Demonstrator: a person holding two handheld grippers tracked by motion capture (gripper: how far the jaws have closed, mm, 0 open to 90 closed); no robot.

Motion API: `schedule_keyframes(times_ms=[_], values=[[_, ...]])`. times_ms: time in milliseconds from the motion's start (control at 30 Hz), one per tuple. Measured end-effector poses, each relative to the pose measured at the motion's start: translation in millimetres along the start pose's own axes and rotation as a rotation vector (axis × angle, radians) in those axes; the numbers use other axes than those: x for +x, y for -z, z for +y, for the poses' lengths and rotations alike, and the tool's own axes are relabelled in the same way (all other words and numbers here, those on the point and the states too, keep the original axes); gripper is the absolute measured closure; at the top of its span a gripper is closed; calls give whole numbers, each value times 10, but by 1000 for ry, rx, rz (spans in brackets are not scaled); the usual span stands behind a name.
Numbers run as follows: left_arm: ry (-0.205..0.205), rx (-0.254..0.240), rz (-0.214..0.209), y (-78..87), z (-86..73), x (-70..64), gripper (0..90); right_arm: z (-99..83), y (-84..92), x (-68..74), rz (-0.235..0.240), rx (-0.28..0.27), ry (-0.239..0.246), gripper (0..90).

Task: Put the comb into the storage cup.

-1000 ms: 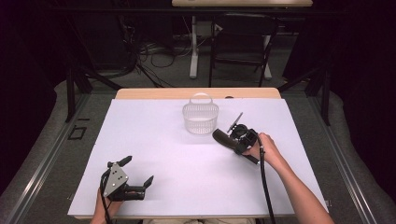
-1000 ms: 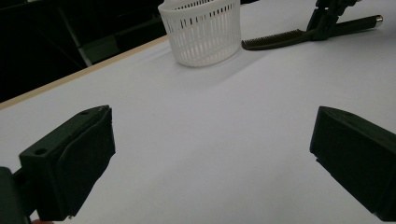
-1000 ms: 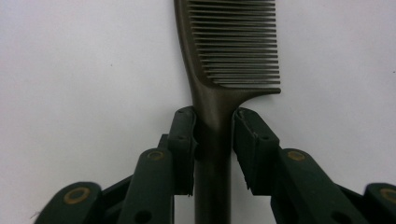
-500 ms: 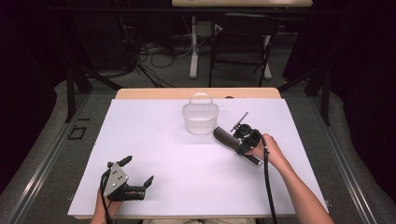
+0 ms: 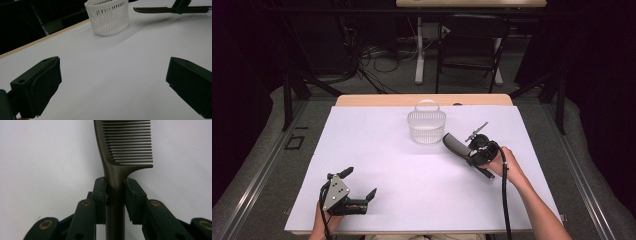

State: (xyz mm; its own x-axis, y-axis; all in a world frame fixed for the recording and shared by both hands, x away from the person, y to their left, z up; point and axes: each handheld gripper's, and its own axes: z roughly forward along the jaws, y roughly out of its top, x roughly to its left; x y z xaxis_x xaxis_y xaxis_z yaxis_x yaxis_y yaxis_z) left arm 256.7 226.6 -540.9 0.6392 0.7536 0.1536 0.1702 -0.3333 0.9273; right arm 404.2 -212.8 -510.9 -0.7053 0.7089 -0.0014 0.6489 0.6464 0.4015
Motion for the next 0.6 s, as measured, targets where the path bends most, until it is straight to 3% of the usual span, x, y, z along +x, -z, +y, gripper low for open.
schedule_keyframes(times_ms=[67, 133, 167, 200, 267, 600], values=[[1, -1, -1, -2, 0, -2, 0, -15, 33, -8, -1, 7, 12, 723], [0, 0, -1, -1, 0, -3, 0, -39, 39, -7, 2, -26, 5, 723], [0, -1, -1, -1, -1, -3, 0, -53, 50, 14, 3, -20, -27, 723], [0, -1, 0, 1, -1, -2, 0, -53, 60, -4, 2, -20, 4, 723], [-1, 0, 2, 3, -1, -1, 0, -73, 69, -9, 12, -34, 14, 723], [3, -1, -2, -2, -3, 0, 0, -165, 149, -38, 14, -107, -9, 723]])
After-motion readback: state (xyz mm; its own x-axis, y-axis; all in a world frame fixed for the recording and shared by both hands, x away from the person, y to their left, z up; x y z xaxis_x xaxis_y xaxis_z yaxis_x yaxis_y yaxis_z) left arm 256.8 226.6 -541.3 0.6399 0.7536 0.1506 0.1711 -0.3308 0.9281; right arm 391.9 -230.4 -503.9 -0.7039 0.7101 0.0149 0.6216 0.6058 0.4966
